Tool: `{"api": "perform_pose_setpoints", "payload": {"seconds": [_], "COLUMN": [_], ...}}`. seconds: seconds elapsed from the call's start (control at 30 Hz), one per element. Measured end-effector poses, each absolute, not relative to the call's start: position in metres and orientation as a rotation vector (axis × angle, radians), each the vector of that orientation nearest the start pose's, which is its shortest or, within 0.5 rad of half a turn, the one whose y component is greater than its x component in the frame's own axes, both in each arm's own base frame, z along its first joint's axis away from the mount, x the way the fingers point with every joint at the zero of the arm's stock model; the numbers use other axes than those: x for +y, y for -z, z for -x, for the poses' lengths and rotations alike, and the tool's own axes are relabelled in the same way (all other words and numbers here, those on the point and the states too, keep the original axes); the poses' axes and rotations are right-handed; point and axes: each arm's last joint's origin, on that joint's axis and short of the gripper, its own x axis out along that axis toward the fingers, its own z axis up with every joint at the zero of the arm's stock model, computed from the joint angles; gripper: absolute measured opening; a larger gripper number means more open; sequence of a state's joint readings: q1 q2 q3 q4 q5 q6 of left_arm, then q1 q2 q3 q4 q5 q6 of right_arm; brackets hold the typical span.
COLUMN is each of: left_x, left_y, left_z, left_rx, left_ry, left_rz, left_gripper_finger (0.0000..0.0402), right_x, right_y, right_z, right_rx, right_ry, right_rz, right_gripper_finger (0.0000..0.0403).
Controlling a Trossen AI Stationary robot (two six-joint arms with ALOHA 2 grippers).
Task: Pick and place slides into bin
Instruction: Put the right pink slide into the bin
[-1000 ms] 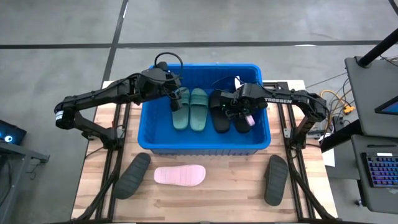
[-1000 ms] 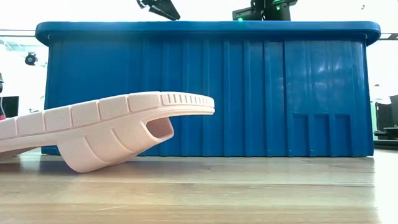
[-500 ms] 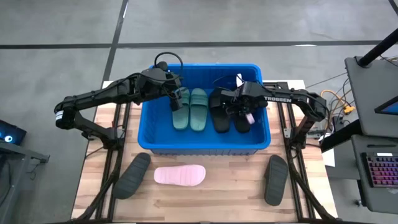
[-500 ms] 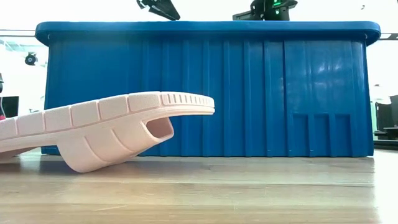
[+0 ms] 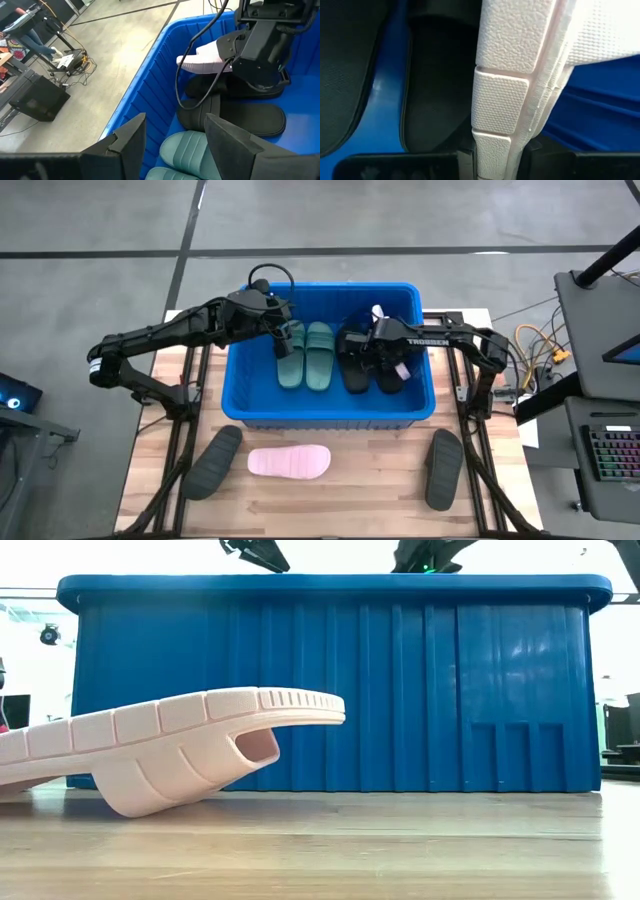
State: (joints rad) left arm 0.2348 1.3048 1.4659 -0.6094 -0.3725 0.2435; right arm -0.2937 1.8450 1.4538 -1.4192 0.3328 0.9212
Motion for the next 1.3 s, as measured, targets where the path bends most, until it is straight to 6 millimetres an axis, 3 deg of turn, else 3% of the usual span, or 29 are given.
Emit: {"api": "perform_pose_setpoints", "payload": {"seconds": [0.3,0.83,1.0,1.3], "left_x": [0.073,0.072,0.071,0.071], "left_y": [-0.416,-0.417,-0.418,-0.418], "left_z": [-0.258,-0.257,-0.256,-0.255], "left_rx": [0.531,0.535,0.528,0.525], "left_ry": [-0.531,-0.519,-0.502,-0.494], "left_rz": [-0.285,-0.318,-0.314,-0.312], "left_gripper_finger": [0.0185,0.0185,0.0185,0.0185], "right_x": [-0.104,-0.117,-0.120,-0.122], "right_y": [-0.246,-0.205,-0.198,-0.212], "right_z": [-0.297,-0.319,-0.330,-0.340], "right_rx": [1.428,1.504,1.496,1.431], "right_ry": [1.317,1.336,1.290,1.202], "right_rz": [-0.637,-0.575,-0.589,-0.638], "right_gripper_finger": [0.0053,0.0054,0.0107,0.0188]}}
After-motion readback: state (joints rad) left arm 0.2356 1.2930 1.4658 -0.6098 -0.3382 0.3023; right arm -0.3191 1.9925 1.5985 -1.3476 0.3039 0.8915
